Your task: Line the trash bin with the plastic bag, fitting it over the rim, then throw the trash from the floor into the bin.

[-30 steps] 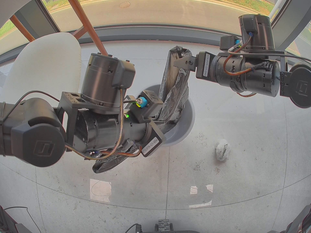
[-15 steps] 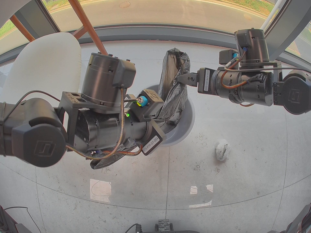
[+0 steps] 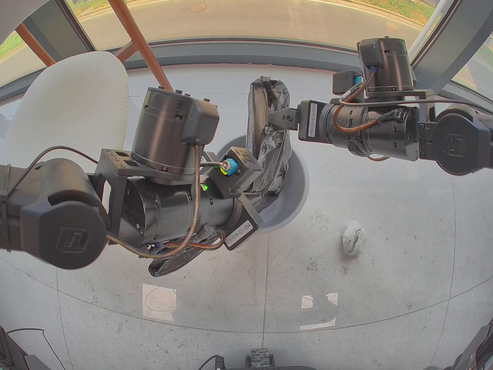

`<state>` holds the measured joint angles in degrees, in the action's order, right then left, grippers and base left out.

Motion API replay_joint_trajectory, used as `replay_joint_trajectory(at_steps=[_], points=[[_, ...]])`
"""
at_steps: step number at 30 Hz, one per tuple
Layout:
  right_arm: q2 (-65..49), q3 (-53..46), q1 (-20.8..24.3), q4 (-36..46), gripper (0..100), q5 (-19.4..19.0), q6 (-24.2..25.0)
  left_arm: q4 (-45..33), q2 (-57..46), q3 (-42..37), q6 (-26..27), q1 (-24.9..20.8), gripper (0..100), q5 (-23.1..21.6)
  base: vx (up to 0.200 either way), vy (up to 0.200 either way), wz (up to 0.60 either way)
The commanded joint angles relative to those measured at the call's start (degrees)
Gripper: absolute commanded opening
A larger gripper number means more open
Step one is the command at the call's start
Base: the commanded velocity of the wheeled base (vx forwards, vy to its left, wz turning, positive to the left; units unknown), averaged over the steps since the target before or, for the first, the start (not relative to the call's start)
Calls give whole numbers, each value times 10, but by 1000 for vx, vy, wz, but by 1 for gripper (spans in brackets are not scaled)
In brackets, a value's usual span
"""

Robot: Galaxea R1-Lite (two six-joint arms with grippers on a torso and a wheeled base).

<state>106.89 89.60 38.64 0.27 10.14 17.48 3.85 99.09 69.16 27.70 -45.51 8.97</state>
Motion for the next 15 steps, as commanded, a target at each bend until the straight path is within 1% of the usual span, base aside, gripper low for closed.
replay_joint_trajectory(at_steps=[1,4,11,15], points=[[9,12,1,1,100,0,0,1,1,0,0,-2,0,0,0,0,0],[11,6,10,0,100,0,0,1,8,2,1,-2,0,0,0,0,0],[17,-13,4,0,100,1,0,16,12,9,1,0,0,3,0,0,0],[13,-23,-1,2,100,1,-1,18,11,9,12,2,0,19,0,0,0]])
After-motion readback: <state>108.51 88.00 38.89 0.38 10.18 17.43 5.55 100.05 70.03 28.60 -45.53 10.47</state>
